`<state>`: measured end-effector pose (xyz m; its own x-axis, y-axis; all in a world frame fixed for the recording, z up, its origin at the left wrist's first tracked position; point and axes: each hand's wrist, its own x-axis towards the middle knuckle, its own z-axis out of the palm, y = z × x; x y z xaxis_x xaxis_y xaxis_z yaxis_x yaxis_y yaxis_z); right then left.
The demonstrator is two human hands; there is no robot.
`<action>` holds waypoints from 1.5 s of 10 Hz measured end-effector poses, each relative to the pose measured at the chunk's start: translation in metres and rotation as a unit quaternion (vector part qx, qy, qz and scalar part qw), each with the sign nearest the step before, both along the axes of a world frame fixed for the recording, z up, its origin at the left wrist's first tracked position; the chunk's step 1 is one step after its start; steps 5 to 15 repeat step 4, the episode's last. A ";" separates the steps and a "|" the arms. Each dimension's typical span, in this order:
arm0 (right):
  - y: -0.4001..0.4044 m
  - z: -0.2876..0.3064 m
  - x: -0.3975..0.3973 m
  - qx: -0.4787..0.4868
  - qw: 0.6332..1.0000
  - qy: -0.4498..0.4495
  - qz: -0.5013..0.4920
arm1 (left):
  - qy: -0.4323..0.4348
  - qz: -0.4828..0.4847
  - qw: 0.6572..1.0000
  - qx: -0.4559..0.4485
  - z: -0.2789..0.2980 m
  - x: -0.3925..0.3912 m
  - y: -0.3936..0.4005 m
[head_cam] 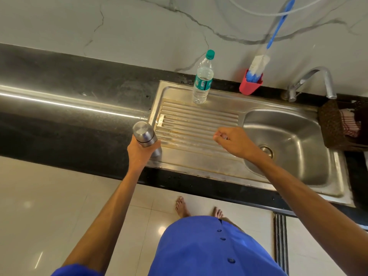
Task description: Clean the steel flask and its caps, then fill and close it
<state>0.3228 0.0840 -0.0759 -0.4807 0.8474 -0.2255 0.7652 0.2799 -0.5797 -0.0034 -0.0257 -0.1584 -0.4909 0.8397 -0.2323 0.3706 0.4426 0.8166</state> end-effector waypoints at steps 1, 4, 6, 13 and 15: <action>0.001 -0.008 0.020 0.010 0.999 -0.033 -0.008 | -0.020 0.013 0.999 -0.023 0.002 0.004 0.000; -0.004 -0.017 0.084 0.026 0.998 -0.007 -0.062 | -0.045 0.100 0.983 -0.150 0.007 0.075 -0.043; -0.004 -0.017 0.084 0.026 0.998 -0.007 -0.062 | -0.045 0.100 0.983 -0.150 0.007 0.075 -0.043; -0.004 -0.017 0.084 0.026 0.998 -0.007 -0.062 | -0.045 0.100 0.983 -0.150 0.007 0.075 -0.043; -0.004 -0.017 0.084 0.026 0.998 -0.007 -0.062 | -0.045 0.100 0.983 -0.150 0.007 0.075 -0.043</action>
